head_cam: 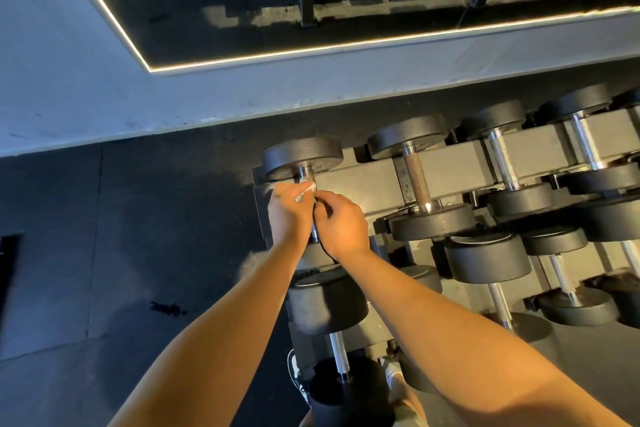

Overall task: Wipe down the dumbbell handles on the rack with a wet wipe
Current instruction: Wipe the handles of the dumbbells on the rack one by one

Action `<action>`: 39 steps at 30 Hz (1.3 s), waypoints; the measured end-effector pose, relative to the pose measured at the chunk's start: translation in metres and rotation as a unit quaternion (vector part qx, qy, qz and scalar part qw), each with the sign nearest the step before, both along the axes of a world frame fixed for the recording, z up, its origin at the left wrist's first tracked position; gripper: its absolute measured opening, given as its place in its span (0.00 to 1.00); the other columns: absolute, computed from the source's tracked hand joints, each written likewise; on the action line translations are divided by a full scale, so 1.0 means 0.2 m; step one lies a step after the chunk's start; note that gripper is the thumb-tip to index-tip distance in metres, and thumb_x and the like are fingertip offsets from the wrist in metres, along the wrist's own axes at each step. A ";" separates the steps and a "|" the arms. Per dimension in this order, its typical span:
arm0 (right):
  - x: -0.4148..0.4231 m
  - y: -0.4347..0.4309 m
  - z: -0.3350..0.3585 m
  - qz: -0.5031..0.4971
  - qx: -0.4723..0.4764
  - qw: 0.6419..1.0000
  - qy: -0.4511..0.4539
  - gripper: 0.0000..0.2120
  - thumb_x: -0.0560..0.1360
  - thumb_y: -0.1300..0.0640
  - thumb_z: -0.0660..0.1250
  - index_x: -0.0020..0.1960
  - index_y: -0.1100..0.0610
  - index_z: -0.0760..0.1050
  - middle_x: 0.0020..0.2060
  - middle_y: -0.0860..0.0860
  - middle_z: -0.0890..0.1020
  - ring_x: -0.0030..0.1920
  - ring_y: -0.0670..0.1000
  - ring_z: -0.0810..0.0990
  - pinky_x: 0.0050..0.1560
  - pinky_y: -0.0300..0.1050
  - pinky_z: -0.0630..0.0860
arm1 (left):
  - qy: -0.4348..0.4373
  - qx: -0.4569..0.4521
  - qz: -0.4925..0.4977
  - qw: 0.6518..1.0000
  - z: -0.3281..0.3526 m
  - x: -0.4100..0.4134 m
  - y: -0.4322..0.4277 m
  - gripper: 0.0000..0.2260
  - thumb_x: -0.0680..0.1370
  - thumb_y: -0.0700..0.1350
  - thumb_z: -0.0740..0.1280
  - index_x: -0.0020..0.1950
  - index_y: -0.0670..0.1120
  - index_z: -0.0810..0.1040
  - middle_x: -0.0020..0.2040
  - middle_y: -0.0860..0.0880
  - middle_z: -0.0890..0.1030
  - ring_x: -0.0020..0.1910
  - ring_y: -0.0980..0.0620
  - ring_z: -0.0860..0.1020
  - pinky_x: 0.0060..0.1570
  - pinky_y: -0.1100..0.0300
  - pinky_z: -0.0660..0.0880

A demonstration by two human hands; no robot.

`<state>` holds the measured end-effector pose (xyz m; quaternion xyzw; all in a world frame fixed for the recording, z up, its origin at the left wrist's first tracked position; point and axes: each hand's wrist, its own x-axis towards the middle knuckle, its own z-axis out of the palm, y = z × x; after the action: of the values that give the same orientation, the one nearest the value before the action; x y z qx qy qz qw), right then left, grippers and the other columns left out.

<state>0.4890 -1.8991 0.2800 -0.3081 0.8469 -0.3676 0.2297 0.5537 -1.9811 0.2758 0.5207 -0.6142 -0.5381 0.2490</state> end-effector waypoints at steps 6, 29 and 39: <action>0.00 0.00 -0.02 -0.014 -0.007 1.000 -0.001 0.13 0.81 0.55 0.61 0.63 0.48 0.79 0.52 0.46 0.83 0.50 0.46 0.80 0.53 0.43 0.79 | 0.013 0.024 0.047 0.999 -0.01 -0.07 -0.07 0.09 0.81 0.47 0.69 0.57 0.42 0.81 0.46 0.48 0.83 0.39 0.67 0.79 0.33 0.76 0.71; -0.02 0.01 -0.05 -0.038 -0.037 0.998 -0.044 0.11 0.81 0.55 0.61 0.58 0.47 0.80 0.47 0.44 0.82 0.47 0.44 0.79 0.48 0.41 0.77 | -0.016 -0.029 -0.069 0.997 -0.03 0.00 -0.02 0.12 0.79 0.45 0.66 0.35 0.45 0.77 0.34 0.46 0.77 0.31 0.58 0.72 0.30 0.70 0.67; -0.03 0.01 -0.06 -0.073 -0.050 0.993 -0.072 0.11 0.80 0.56 0.63 0.59 0.50 0.80 0.48 0.43 0.82 0.49 0.43 0.80 0.50 0.37 0.76 | 0.052 0.029 0.012 0.998 0.00 -0.06 -0.06 0.06 0.80 0.44 0.71 0.54 0.43 0.83 0.47 0.49 0.83 0.44 0.63 0.81 0.41 0.70 0.76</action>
<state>0.4820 -1.8978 0.2670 -0.2291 0.8289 -0.4466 0.2472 0.5421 -1.9936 0.2761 0.5065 -0.5781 -0.5792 0.2717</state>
